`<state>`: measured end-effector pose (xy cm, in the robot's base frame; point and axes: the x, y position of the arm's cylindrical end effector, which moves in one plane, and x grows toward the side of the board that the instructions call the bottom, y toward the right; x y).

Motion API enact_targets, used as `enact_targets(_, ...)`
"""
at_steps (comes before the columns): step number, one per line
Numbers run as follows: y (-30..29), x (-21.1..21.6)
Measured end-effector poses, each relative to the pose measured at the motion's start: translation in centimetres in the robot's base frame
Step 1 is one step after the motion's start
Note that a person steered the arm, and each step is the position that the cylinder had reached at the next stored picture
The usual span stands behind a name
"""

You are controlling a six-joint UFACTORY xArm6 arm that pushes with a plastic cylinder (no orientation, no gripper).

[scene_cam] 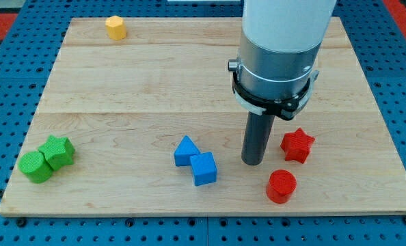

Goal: Move the red star a bit right and up

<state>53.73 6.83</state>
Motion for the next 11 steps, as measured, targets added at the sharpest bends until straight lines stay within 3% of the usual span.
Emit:
enact_targets(5, -0.7, 0.2)
enact_targets(6, 0.6, 0.2)
enact_targets(8, 8.4, -0.4)
enact_targets(9, 8.4, -3.9)
enact_targets(11, 8.1, -4.0)
